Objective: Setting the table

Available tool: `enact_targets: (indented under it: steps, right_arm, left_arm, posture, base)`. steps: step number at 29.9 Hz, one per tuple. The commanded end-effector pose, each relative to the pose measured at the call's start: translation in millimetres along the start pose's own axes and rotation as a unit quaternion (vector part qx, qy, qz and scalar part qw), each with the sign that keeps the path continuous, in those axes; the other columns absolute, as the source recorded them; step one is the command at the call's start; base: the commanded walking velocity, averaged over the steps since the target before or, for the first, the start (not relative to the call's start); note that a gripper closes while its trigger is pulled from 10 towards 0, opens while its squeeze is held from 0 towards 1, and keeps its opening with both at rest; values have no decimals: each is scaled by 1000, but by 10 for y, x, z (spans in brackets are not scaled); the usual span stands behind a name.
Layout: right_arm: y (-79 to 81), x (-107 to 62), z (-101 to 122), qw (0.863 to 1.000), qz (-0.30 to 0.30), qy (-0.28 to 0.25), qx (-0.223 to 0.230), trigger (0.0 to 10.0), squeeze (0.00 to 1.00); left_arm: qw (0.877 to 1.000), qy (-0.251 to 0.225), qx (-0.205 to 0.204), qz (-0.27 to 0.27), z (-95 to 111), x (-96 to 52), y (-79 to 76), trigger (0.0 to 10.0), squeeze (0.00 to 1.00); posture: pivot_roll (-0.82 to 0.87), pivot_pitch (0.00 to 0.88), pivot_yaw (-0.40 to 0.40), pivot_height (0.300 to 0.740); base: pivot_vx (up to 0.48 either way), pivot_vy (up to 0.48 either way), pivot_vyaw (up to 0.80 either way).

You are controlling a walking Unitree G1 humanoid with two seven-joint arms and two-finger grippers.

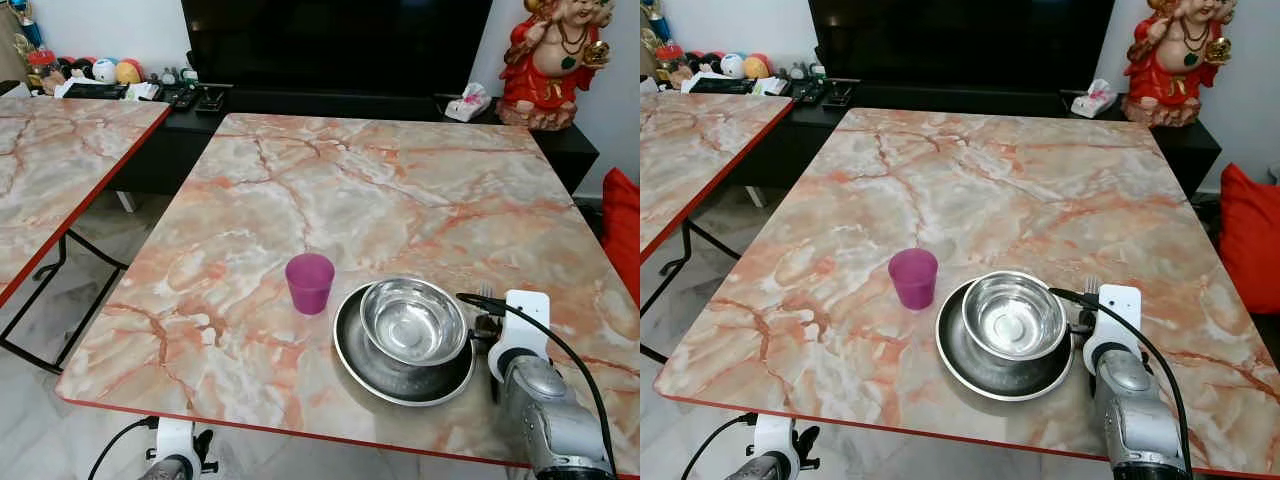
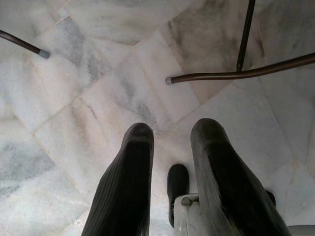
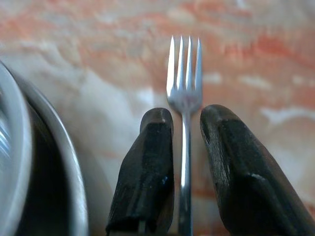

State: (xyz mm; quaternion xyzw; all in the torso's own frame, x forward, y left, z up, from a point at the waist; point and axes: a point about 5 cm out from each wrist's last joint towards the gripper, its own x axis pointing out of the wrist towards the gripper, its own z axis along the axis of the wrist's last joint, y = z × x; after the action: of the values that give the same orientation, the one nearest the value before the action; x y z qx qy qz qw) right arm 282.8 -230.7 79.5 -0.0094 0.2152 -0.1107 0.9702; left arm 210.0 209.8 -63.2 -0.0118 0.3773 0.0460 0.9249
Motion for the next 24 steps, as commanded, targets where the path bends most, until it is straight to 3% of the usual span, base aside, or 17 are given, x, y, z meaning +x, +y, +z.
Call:
enact_targets:
  steps: [1,10,14,24]
  right_arm:
    - [-3,-9,127,1000,-2,-26,10,10000,0]
    - [-44,-21,231,997,-24,-71,2,10000,0]
    - [-29,-69,378,988,-30,-148,6,10000,0]
    - [7,-157,512,972,-34,-227,47,10000,0]
  left_arm:
    - [1000,7,7,-1,-4,4,-6,10000,0]
    - [1000,7,7,-1,-2,5,-5,10000,0]
    - [1000,8,6,0,-10,2,2,10000,0]
    - [1000,16,1,2,-54,-11,30,10000,0]
  posture:
    - [43,7,5,740]
    - [43,7,6,740]
    - [42,2,5,740]
    - [39,0,10,740]
  base:
    - [0,0,0]
    - [0,0,0]
    - [0,0,0]
    - [0,89,0]
